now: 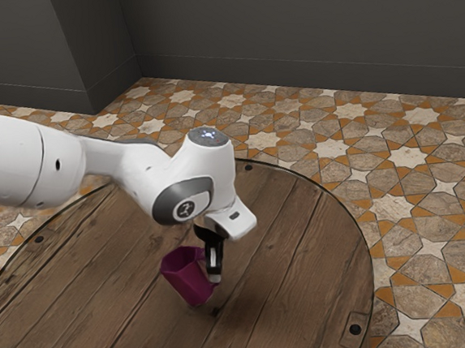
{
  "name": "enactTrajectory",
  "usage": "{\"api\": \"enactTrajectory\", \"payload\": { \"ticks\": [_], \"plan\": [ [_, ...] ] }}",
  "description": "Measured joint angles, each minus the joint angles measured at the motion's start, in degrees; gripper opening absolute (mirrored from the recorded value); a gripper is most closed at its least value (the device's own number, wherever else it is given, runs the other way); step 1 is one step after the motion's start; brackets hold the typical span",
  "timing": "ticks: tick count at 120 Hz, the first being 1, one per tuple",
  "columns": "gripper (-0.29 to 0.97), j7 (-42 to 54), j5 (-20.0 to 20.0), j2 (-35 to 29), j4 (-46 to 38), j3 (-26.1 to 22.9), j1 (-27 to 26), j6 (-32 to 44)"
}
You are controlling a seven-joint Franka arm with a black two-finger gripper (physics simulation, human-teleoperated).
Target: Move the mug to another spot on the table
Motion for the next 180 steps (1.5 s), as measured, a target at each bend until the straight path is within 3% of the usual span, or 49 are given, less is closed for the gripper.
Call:
{"api": "enactTrajectory", "payload": {
  "ticks": [34, 53, 76, 125, 176, 180],
  "plan": [
    [-0.04, -4.0, 2.5, 4.4, 7.9, -0.1, 0.9, -12.0],
    [-0.05, -5.6, 6.6, 7.6, 13.4, -0.3, 1.6, -18.0],
    [-0.06, -6.6, 11.5, 11.6, 18.1, -0.4, 6.0, -21.7],
    [-0.07, -6.7, 13.5, 17.9, 25.0, -0.6, 9.8, -22.6],
    [-0.10, -6.4, 13.5, 19.7, 25.0, -0.6, 10.4, -18.2],
    [-0.05, -6.4, 13.4, 19.7, 24.9, -0.6, 10.4, -17.9]
  ]
}}
